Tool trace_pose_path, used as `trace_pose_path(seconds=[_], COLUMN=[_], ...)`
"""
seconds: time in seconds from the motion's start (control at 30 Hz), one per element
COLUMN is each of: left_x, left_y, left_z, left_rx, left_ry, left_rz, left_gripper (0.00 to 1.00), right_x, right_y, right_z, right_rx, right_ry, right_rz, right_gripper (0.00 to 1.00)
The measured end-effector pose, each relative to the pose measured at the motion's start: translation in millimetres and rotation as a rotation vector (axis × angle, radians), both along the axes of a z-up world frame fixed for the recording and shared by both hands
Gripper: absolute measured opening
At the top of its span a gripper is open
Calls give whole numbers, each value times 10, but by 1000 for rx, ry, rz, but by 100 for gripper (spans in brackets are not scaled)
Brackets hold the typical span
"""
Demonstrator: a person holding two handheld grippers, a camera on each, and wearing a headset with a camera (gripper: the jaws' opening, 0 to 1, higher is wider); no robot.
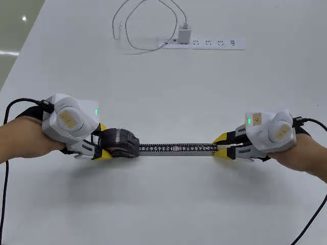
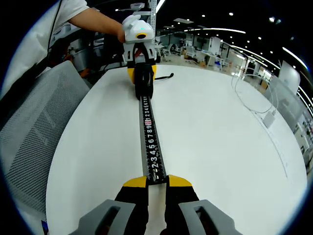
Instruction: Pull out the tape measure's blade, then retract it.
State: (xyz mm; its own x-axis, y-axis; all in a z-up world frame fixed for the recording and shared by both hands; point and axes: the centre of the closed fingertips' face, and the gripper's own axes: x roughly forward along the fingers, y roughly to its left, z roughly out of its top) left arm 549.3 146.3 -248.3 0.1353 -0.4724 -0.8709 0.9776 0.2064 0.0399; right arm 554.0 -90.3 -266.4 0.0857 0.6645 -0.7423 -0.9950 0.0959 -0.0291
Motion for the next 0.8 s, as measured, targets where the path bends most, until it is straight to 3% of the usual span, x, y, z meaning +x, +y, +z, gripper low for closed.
trace_pose_path(seconds=[0.8], left_x=[2], left_y=[-2], left_z=[-1], left_rx=[3], left_ry=[0], left_rz=[1], left_gripper=[27], right_x=[-54], right_y=[-143], right_z=[46], right_rx=[-27], right_ry=[4], right_rz=[-7], right_gripper=[7])
